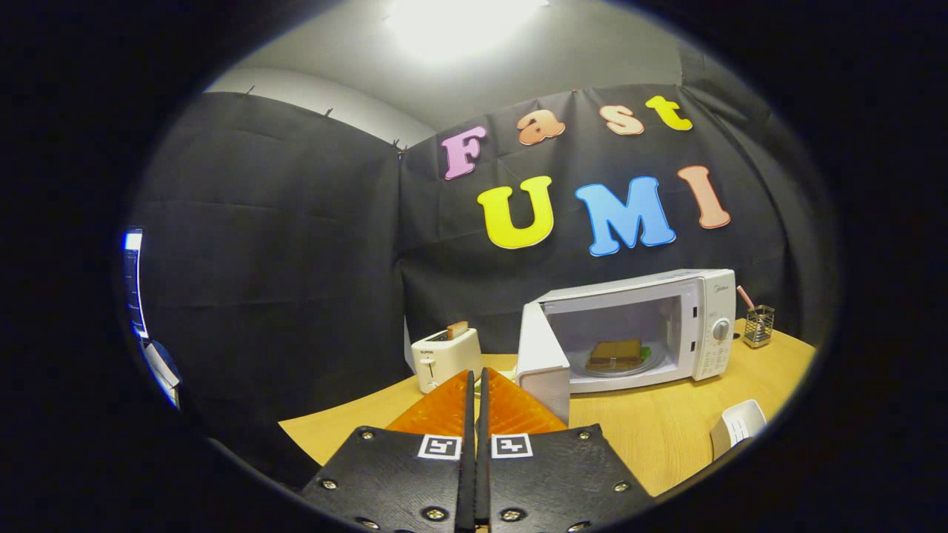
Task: Open the microwave, put the food inside, and close the microwave door.
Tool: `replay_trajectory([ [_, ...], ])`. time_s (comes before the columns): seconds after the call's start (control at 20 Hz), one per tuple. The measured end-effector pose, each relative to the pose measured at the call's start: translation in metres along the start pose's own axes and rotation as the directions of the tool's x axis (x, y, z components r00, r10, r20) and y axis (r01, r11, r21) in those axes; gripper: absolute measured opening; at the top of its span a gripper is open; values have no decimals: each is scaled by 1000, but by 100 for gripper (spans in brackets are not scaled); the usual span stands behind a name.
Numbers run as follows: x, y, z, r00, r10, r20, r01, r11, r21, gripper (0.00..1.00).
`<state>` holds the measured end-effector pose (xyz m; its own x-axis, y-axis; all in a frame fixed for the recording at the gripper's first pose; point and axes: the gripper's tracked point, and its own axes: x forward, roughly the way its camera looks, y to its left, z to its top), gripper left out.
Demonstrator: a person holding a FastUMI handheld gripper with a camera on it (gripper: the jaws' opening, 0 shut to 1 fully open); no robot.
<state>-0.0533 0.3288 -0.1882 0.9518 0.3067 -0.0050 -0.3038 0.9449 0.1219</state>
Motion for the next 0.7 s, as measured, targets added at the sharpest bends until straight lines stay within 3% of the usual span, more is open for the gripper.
replay_trajectory([
  [0.7,1,-138,19,979,-203,26,203,979,12,1],
])
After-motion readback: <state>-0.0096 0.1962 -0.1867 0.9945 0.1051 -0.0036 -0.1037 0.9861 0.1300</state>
